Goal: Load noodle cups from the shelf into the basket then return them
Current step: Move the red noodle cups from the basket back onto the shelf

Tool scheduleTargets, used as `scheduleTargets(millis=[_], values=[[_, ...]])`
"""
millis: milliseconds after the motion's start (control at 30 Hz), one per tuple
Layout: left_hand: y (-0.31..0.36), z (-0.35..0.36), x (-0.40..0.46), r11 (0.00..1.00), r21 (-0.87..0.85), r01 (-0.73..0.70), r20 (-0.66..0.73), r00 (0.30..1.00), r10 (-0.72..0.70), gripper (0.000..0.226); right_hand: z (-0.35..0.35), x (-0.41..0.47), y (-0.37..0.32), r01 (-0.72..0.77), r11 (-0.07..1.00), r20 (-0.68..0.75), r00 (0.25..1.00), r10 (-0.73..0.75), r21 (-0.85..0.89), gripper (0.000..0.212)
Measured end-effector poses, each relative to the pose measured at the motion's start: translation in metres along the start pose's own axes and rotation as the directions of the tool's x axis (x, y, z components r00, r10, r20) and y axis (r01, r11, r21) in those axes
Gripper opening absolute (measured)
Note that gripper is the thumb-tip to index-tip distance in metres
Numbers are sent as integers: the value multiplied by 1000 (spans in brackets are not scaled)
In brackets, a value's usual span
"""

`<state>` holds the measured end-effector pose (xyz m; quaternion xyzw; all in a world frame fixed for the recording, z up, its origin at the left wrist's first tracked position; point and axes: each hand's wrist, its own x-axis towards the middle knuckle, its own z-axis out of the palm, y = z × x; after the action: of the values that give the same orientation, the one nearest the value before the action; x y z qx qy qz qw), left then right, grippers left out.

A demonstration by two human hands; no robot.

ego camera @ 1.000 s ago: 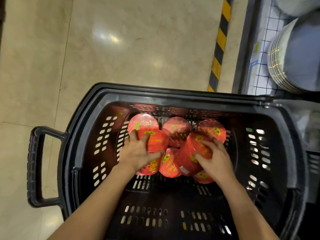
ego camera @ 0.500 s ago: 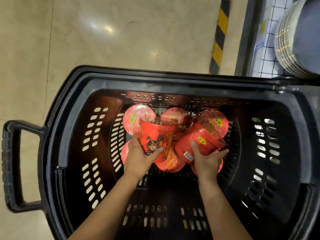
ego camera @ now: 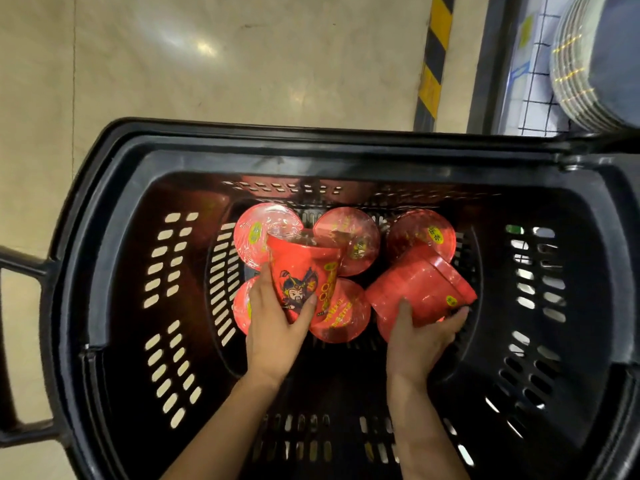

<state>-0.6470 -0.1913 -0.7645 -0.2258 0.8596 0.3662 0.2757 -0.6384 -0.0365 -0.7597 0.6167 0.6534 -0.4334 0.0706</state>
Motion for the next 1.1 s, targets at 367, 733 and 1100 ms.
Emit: scheduleTargets(millis=[367, 733, 1100], values=[[12, 27, 6, 999, 12, 51, 25, 998, -51, 113, 0, 26, -4, -123, 992, 16, 992, 123, -5, 119], [46, -16, -11, 897, -399, 187, 79, 982, -170, 96, -59, -13, -23, -63, 996, 244, 969, 46, 61, 104], [183, -180, -176, 761, -645, 60, 106, 994, 11, 61, -210, -168, -147, 33, 958, 339, 931, -133, 284, 97]])
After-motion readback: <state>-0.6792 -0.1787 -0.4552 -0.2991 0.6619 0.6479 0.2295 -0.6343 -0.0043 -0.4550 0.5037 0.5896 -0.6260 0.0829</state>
